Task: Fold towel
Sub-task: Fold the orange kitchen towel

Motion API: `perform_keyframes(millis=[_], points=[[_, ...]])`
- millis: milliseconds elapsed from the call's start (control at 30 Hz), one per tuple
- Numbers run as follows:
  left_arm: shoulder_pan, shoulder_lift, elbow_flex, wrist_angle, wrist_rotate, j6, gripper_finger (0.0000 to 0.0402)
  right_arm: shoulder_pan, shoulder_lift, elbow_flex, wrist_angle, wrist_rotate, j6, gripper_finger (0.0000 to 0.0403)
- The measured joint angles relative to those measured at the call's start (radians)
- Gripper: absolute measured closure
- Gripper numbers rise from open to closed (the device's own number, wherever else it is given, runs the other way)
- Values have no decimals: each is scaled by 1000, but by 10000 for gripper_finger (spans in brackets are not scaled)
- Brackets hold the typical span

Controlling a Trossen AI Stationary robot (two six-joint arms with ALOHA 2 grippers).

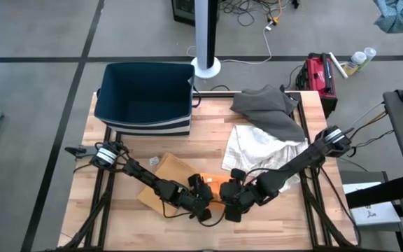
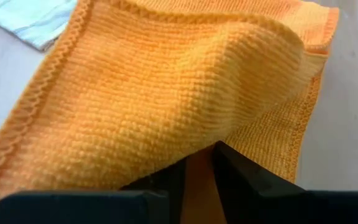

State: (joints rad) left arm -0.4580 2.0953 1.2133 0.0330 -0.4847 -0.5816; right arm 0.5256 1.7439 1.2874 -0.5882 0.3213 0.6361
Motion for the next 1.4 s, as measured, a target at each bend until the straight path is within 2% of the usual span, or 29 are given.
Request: perform_keyframes(millis=[167, 400, 633, 867, 1133, 1200, 1400], points=[[0, -1, 0, 1, -1, 0, 326, 2, 66, -4, 19, -69, 16, 210], [0, -2, 0, -6, -3, 3, 326, -1, 154, -5, 49, -50, 92, 206], [0, -2, 1, -7, -3, 2, 326, -28, 164, -8, 106, -58, 99, 207], [0, -2, 1, -8, -3, 0, 326, -51, 188, -12, 134, -59, 105, 270], [0, -2, 2, -11, -3, 0, 326, -51, 177, -6, 131, -56, 100, 387], [0, -2, 2, -11, -3, 0, 326, -51, 167, 4, 143, -51, 90, 396], [1, -2, 2, -11, -3, 0, 326, -53, 170, 6, 140, -48, 87, 392]])
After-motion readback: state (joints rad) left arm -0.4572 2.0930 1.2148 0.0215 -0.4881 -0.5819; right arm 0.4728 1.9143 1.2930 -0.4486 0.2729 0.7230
